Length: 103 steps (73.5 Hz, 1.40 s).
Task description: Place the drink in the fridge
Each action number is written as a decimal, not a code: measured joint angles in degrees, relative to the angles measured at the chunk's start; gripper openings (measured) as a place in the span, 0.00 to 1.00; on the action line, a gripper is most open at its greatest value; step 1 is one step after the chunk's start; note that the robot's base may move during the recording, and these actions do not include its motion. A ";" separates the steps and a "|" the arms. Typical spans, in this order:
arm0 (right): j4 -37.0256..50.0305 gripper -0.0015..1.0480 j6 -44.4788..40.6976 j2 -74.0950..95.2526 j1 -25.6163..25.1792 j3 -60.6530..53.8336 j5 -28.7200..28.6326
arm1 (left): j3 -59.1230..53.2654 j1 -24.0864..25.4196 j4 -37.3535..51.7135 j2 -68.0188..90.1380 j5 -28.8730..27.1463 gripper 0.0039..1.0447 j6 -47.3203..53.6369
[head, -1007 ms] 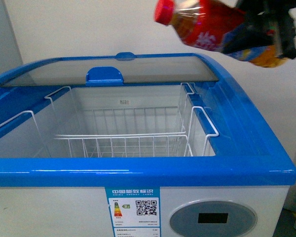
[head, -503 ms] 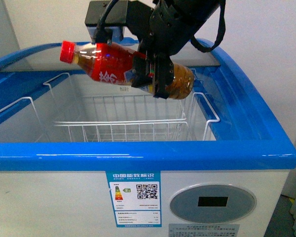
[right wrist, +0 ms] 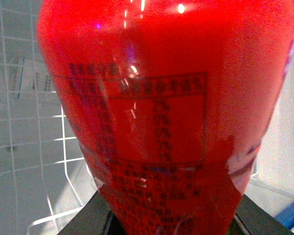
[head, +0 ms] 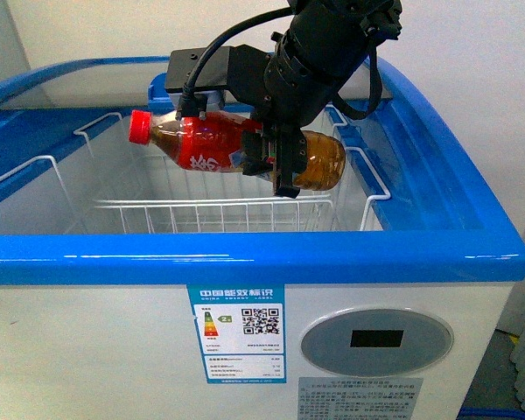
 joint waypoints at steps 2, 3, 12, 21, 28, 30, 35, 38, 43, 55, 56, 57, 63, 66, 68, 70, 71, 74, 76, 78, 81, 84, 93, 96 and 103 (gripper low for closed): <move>0.11 0.35 0.00 0.26 -0.09 0.00 0.04 | 0.00 0.00 0.00 0.00 0.00 0.02 0.00; 0.20 0.35 0.00 0.55 -0.13 0.00 0.11 | 0.00 0.00 0.00 0.00 0.00 0.02 0.00; 0.70 0.35 0.15 3.13 -0.22 0.85 0.63 | 0.00 0.00 0.00 0.00 0.00 0.02 0.00; 0.70 0.35 0.28 6.10 -0.24 2.75 0.92 | 0.00 0.00 0.00 0.00 0.00 0.02 0.00; 0.76 0.35 0.31 7.15 -0.26 3.67 1.66 | 0.00 0.00 0.00 0.00 0.02 0.02 0.00; 0.79 0.35 0.37 7.23 -0.28 3.91 1.57 | 0.00 0.00 0.00 0.00 0.00 0.02 0.00; 1.33 0.35 0.35 7.78 -0.39 4.57 1.79 | 0.00 0.00 0.00 0.00 0.02 0.02 0.00; 1.62 0.35 0.35 8.17 -0.44 4.92 2.21 | 0.00 0.00 0.00 0.00 0.00 0.02 0.00; 2.01 0.35 0.33 8.68 -0.46 5.38 2.40 | 0.00 0.00 0.00 0.00 0.00 0.02 0.00; 2.40 0.35 0.28 9.97 -0.39 7.17 2.95 | 0.00 0.00 0.00 0.00 0.00 0.09 0.00; 2.32 0.35 0.31 10.05 -0.35 7.34 2.95 | 0.00 0.00 0.00 0.00 0.00 0.11 -0.02; 2.21 0.35 0.31 10.19 -0.33 7.54 2.95 | 0.00 0.00 0.00 0.00 0.00 0.13 -0.02; 1.09 0.54 1.01 10.78 -0.13 9.09 2.71 | 0.00 0.00 0.00 0.00 0.00 0.32 0.00; 0.42 0.62 1.36 10.88 -0.09 9.62 2.43 | 0.00 0.00 0.00 0.00 0.00 0.40 -0.02; -0.07 0.69 1.77 10.88 -0.04 9.70 1.81 | 0.00 0.00 0.00 0.00 0.00 0.47 0.00; -0.31 0.75 1.99 10.88 0.07 9.70 1.64 | 0.00 0.00 0.00 0.00 0.02 0.54 -0.02; -0.46 0.78 2.10 10.88 0.09 9.70 1.55 | 0.00 0.00 0.00 0.00 0.00 0.57 -0.02; -0.77 0.85 2.51 10.88 0.20 9.70 1.18 | 0.00 0.00 -0.02 0.00 0.00 0.66 -0.02; -0.79 0.88 2.84 10.88 0.24 9.68 1.03 | 0.00 0.00 0.00 0.00 0.00 0.69 -0.02; -0.79 0.93 2.97 10.88 0.28 9.66 0.98 | 0.00 0.00 0.00 0.00 0.00 0.74 -0.02; -0.79 0.94 3.43 10.86 0.28 9.57 0.68 | 0.00 0.00 0.00 0.00 0.00 0.83 0.00; -0.77 0.93 3.96 10.58 0.28 9.33 0.26 | 0.00 0.00 0.00 0.00 0.02 0.91 0.00; -0.61 0.93 7.13 8.39 0.11 7.52 -0.85 | 0.00 0.00 0.00 0.00 0.00 0.92 0.13; -0.26 0.93 8.48 7.06 -0.07 6.73 -1.36 | 0.00 0.00 0.00 0.00 0.02 0.92 0.13; 0.76 0.93 13.68 1.88 -0.87 4.28 -3.91 | 0.00 0.00 0.00 0.00 0.00 0.92 0.13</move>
